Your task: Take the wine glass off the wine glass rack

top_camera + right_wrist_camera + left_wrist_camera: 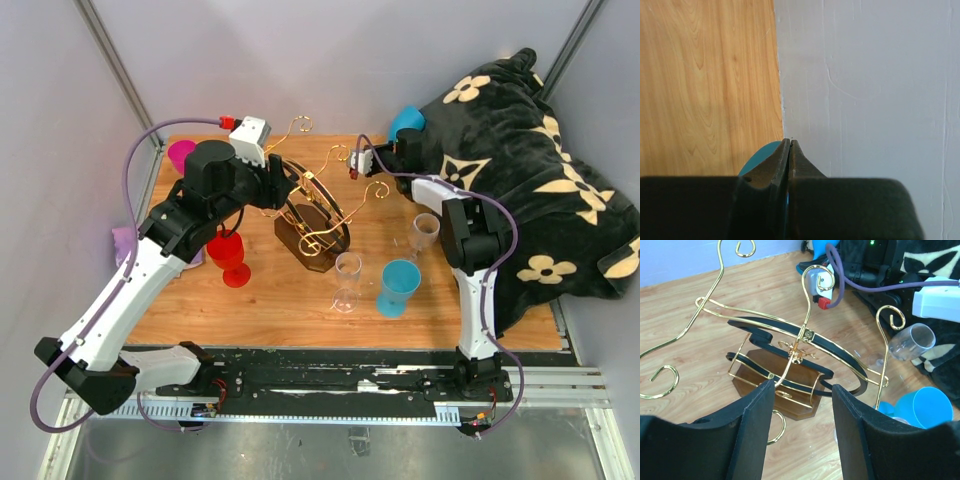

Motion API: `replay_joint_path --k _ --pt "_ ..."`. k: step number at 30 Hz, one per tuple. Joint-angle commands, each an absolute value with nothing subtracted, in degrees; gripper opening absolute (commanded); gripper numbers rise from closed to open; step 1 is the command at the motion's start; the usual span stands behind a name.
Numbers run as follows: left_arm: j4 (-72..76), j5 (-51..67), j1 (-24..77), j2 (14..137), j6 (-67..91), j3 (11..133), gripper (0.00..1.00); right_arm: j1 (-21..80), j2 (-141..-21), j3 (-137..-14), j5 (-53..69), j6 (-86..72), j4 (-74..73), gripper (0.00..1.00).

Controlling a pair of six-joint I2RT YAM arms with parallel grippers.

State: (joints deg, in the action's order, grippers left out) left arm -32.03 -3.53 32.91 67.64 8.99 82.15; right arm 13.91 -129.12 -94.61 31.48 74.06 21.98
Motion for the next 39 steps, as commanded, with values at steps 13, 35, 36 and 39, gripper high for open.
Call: replay_joint_path --k 13,35,36,39 --pt "-27.77 -0.05 31.29 65.63 9.28 78.79 0.55 19.53 -131.13 -92.81 21.69 81.52 18.45 0.01" --pt "-26.27 -0.96 31.24 65.4 9.76 75.4 0.55 17.82 -141.73 -126.52 6.1 39.73 -2.77 0.49" --pt "-26.27 -0.9 31.23 65.55 9.76 75.33 0.55 17.57 -143.03 -129.66 5.84 37.39 -5.47 0.52" --pt "-26.2 -0.87 31.2 66.03 9.69 75.26 0.55 16.69 -146.89 -138.71 4.51 30.81 -13.13 0.59"
